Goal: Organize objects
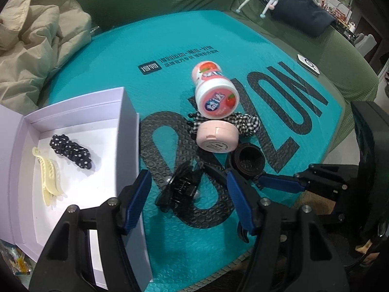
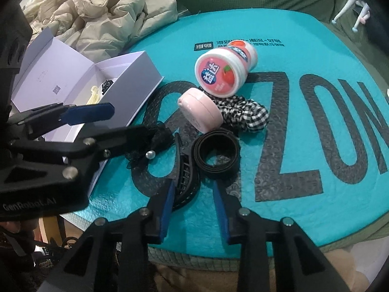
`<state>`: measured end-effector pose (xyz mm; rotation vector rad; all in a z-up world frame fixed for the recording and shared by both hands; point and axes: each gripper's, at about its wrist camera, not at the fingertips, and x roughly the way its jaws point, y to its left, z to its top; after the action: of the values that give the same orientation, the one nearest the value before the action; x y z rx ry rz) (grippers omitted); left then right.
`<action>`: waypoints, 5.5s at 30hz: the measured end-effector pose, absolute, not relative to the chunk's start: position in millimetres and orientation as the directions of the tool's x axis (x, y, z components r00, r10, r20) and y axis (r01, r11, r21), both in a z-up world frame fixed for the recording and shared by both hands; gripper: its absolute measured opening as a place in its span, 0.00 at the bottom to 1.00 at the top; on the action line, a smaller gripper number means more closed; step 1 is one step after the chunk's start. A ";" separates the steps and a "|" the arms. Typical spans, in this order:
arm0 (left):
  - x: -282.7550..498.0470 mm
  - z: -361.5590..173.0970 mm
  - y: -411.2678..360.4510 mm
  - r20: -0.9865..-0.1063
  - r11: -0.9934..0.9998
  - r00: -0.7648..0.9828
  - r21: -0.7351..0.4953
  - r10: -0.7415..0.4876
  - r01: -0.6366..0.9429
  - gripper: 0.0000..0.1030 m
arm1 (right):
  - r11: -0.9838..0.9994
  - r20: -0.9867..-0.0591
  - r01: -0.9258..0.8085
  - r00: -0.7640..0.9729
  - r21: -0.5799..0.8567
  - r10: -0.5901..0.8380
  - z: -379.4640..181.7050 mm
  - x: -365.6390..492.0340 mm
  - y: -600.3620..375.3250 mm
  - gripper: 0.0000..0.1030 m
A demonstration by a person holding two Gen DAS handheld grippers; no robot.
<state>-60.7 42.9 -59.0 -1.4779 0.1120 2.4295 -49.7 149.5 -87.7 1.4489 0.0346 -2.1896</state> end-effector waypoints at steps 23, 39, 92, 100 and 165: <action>-61.7 -76.9 53.4 -0.885 -0.935 -0.399 -0.098 0.238 -0.340 0.36 | -0.886 -0.870 0.399 -0.318 0.238 -0.377 -82.6 -48.7 165.9 0.32; -61.5 -82.9 54.9 -0.897 -0.935 -0.396 -0.049 0.196 -0.351 0.36 | -0.856 -0.881 0.454 -0.262 0.248 -0.394 -92.1 -41.7 147.2 0.31; -65.3 -103.2 69.5 -0.917 -0.931 -0.302 -0.157 0.261 -0.328 0.45 | -0.908 -0.868 0.341 -0.342 0.243 -0.360 -90.0 -55.7 204.1 0.19; -61.4 -102.8 79.1 -0.912 -0.920 -0.326 -0.119 0.250 -0.375 0.41 | -0.930 -0.870 0.293 -0.370 0.224 -0.326 -87.8 -56.1 219.8 0.17; -36.2 -39.2 33.9 -0.866 -0.963 -0.477 -0.017 0.148 -0.268 0.40 | -0.866 -0.767 0.430 -0.455 0.256 -0.453 -24.6 -27.1 186.1 0.12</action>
<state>-36.2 33.9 -39.2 -1.4501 0.1766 2.5034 -27.1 186.1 -24.6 1.2285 -0.0340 -2.3117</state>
